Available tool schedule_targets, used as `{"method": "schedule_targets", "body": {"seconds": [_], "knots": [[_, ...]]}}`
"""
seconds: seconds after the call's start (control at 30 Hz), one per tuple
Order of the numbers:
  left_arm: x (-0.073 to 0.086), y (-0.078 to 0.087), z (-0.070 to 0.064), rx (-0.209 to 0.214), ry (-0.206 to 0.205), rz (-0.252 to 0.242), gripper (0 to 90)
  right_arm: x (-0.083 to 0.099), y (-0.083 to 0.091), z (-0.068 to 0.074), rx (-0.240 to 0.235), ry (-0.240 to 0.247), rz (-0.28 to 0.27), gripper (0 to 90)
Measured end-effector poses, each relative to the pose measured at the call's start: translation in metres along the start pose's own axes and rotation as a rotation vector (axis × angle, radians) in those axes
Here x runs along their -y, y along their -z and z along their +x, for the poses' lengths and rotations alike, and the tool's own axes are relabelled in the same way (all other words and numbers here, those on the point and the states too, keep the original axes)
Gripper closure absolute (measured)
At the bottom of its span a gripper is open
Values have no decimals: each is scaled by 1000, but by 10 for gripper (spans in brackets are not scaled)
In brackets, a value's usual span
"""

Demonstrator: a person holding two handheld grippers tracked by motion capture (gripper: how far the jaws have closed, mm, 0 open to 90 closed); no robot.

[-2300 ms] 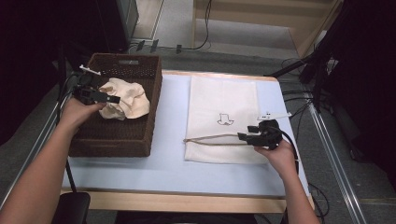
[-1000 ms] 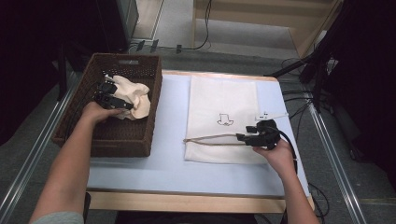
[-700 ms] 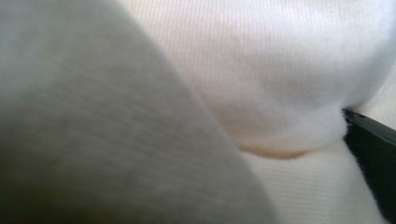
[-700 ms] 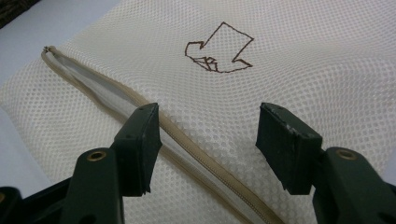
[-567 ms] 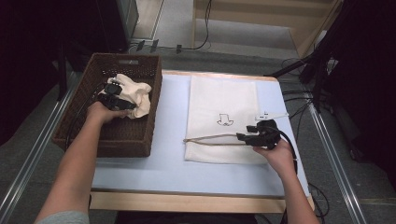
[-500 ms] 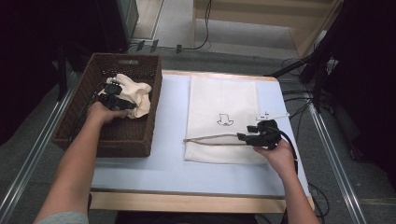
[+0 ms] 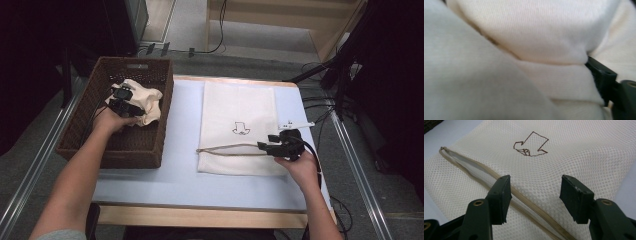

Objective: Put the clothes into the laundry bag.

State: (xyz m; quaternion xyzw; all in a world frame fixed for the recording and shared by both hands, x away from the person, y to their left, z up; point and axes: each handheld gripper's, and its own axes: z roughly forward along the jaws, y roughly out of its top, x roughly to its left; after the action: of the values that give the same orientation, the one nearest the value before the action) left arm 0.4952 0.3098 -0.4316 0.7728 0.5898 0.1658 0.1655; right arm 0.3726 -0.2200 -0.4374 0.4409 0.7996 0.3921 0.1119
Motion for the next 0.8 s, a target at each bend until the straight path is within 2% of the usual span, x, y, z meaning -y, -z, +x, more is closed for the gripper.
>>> {"method": "schedule_targets", "body": {"seconds": [0.2, 0.33, 0.47, 0.63, 0.8], "knots": [[0, 2, 2, 29, -14, -6, 430, 0, 0, 1, -2, 2, 0, 439], [0, 5, 7, 60, 5, -4, 543, 0, 0, 1, -5, 3, 2, 444], [-2, 10, 14, 116, 63, -8, 587, 0, 0, 1, -8, 4, 1, 446], [-5, 19, 17, 158, 65, -23, 607, 0, 1, 0, -6, 0, -3, 446], [-7, 33, 19, 166, 62, -62, 608, 0, 1, 1, -7, 2, -6, 446]]}}
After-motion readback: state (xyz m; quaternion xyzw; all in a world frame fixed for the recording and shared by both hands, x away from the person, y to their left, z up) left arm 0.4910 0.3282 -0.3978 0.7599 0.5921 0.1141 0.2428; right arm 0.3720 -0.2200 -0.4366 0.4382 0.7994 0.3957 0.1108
